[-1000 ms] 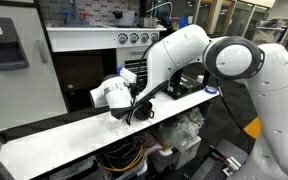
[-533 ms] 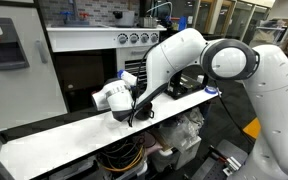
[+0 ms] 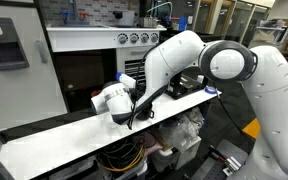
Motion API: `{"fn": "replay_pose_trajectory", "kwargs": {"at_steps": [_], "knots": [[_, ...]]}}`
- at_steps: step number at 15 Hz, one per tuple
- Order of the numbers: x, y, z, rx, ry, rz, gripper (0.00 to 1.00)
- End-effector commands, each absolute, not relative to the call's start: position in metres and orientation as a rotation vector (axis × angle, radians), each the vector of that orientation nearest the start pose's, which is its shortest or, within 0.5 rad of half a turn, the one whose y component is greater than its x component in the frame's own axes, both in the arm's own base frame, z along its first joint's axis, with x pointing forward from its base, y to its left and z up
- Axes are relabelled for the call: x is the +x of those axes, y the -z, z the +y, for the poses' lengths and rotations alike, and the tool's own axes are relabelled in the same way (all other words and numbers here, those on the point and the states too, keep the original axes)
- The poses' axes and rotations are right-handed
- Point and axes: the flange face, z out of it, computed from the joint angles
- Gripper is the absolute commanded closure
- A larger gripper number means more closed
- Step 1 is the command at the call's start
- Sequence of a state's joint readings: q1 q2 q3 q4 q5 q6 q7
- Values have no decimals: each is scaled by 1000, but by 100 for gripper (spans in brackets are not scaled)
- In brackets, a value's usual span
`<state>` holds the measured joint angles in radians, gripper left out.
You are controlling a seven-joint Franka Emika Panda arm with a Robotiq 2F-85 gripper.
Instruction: Put the cup on the cabinet then use the wooden spoon to mix in the black mug
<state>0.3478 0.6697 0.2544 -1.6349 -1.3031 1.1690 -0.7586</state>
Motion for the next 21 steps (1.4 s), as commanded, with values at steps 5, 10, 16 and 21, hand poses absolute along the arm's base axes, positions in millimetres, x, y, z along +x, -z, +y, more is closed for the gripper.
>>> {"fn": "replay_pose_trajectory", "kwargs": {"at_steps": [5, 10, 16, 21], "knots": [[582, -273, 248, 1172, 1006, 1332, 96], [580, -277, 270, 1177, 923, 1359, 96], [574, -275, 267, 1148, 962, 1422, 96], [565, -275, 248, 1068, 1104, 1474, 96]]}}
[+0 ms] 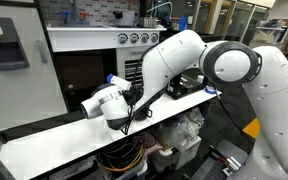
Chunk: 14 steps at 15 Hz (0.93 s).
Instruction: Put the cup on the cabinet then use the wooden spoon to mix in the black mug
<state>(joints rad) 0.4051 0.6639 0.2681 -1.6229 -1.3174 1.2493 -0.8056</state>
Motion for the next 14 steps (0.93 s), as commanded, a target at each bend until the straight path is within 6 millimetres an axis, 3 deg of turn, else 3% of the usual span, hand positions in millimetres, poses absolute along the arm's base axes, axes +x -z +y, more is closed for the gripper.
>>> {"fn": "replay_pose_trajectory", "kwargs": {"at_steps": [1, 7, 14], "knots": [[564, -275, 243, 1050, 1134, 1484, 96], [564, -269, 210, 1022, 1226, 1376, 96], [571, -272, 221, 1069, 1091, 1240, 96]]}}
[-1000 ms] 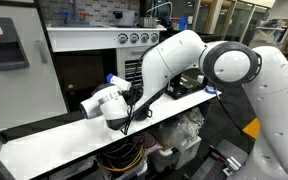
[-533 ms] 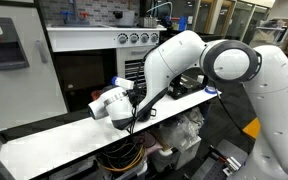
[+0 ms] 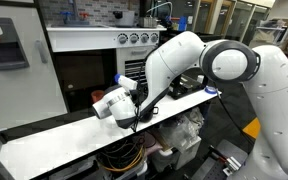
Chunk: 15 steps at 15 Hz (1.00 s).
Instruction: Put the cup on the cabinet then use the wooden spoon to mix in the black mug
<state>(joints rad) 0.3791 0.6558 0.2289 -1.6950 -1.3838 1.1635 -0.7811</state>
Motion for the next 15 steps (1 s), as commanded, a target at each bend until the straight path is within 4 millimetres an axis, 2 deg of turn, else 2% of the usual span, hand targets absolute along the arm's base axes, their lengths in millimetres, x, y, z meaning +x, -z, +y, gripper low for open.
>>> {"fn": "replay_pose_trajectory", "kwargs": {"at_steps": [1, 8, 15], "knots": [[570, -271, 224, 1074, 1070, 1235, 96], [564, -256, 244, 1065, 1019, 1251, 96], [561, -260, 268, 1069, 939, 1346, 96]]}}
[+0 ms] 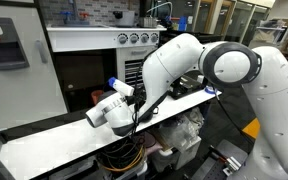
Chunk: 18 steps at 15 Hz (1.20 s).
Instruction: Put the cup on the cabinet then use the wooden spoon to mix in the black mug
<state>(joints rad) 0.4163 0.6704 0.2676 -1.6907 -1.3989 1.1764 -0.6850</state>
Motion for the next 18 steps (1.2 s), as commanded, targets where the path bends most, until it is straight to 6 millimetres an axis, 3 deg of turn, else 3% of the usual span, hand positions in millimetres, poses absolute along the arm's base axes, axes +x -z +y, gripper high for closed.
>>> {"fn": "replay_pose_trajectory", "kwargs": {"at_steps": [1, 8, 18], "knots": [[561, -261, 273, 1075, 915, 1372, 96], [556, -274, 288, 1044, 853, 1524, 96], [556, -273, 264, 997, 929, 1407, 96]]}}
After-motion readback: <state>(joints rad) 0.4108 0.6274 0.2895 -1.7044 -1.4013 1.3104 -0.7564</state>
